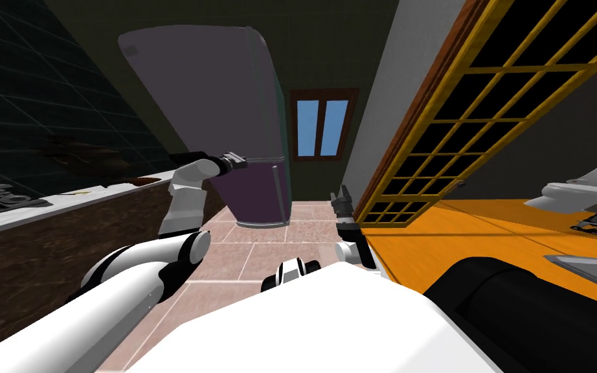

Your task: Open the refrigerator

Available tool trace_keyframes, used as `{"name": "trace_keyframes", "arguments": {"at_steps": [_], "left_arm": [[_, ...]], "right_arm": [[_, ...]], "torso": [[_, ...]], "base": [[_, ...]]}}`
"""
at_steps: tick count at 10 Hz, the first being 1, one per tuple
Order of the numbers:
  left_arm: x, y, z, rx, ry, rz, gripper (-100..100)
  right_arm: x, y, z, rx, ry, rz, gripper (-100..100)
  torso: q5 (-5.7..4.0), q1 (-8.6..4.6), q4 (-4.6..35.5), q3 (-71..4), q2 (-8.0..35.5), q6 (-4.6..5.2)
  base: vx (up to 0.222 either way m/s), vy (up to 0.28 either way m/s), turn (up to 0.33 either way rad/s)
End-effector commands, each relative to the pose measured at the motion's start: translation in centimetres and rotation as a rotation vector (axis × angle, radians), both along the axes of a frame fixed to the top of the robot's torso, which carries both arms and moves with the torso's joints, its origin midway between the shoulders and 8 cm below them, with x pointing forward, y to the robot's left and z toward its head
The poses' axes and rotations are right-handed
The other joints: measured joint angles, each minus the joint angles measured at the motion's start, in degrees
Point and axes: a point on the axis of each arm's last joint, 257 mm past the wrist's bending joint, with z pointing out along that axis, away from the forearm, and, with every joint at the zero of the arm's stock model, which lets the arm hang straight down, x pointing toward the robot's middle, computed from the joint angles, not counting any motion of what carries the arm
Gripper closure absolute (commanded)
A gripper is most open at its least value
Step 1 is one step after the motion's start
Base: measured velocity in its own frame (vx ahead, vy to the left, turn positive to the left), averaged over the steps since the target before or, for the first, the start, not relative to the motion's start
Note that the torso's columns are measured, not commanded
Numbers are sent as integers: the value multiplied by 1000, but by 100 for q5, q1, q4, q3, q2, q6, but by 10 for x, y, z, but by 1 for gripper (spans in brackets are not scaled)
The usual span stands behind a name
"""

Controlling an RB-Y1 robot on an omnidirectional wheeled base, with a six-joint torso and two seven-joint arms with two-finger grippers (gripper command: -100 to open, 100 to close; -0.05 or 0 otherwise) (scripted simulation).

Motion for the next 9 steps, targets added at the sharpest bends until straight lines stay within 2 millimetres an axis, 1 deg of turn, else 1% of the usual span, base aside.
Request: {"name": "trace_keyframes", "arguments": {"at_steps": [1,2,3,4,5,6,9], "left_arm": [[-7,-24,1,2,-2,-51,100],[-12,-38,2,2,-3,-84,100],[-12,-38,2,2,-3,-84,100],[-11,-36,3,2,-3,-79,100],[-9,-38,0,2,-6,-77,-100],[-8,-38,-1,1,-7,-76,-100],[-5,-41,-6,1,-13,-72,-100]], "right_arm": [[0,0,0,0,0,0,0],[0,0,0,0,0,0,0],[0,0,0,0,0,0,0],[0,0,0,0,0,0,0],[0,0,0,1,0,0,0],[0,0,0,1,0,0,0],[0,0,0,1,0,0,0]], "torso": [[-3,-27,-3,-6,-11,-2],[-8,-32,-1,1,4,1],[-3,-12,4,6,8,1],[-5,-29,-4,-9,-16,-2],[-18,-71,-14,-29,-49,2],[-26,-90,-24,-48,-79,7],[-5,-23,-5,-8,-13,0]], "base": [[-212,250,-28],[-239,316,-74],[-167,252,-41],[-65,97,-5],[69,-16,-64],[137,-61,-71],[157,-87,-69]]}}
